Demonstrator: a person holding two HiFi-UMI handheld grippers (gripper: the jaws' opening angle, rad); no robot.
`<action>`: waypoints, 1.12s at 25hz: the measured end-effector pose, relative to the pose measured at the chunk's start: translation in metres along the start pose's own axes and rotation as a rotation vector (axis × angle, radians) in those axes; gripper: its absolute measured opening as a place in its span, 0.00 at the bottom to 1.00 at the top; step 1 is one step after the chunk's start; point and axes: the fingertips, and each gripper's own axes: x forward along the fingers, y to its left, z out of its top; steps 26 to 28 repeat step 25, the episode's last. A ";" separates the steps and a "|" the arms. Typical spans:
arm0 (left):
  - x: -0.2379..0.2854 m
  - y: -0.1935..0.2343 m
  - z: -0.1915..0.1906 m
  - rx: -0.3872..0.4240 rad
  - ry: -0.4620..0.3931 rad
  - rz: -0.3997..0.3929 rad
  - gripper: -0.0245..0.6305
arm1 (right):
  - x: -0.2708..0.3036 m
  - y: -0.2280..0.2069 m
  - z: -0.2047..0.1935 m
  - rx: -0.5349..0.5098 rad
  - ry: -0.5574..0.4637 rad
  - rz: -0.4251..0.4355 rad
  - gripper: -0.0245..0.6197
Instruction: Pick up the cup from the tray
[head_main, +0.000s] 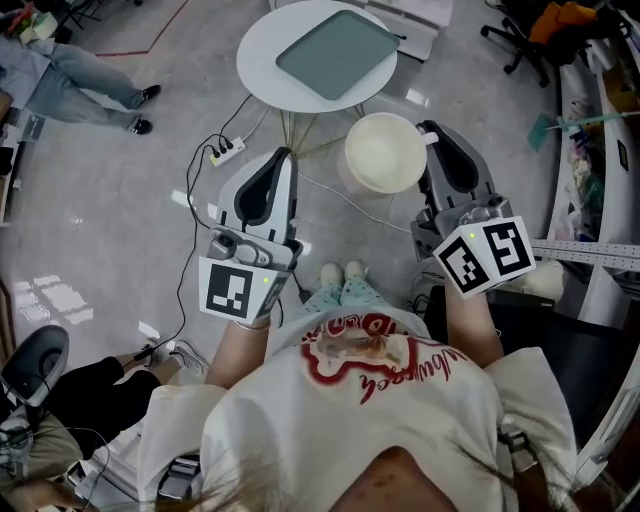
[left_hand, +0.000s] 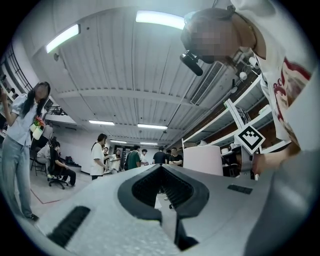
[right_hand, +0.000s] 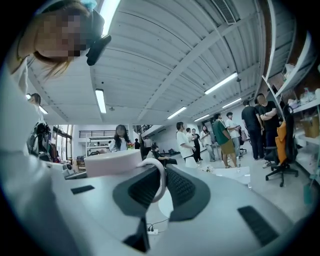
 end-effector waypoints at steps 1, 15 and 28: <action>-0.001 -0.003 -0.001 -0.003 0.002 -0.001 0.06 | -0.003 0.000 -0.001 0.000 0.003 0.000 0.11; -0.006 -0.028 0.003 0.007 -0.003 0.007 0.06 | -0.022 0.000 -0.002 0.003 0.003 0.033 0.11; -0.003 -0.042 0.012 0.021 -0.016 -0.005 0.06 | -0.032 -0.001 0.005 0.001 -0.005 0.045 0.11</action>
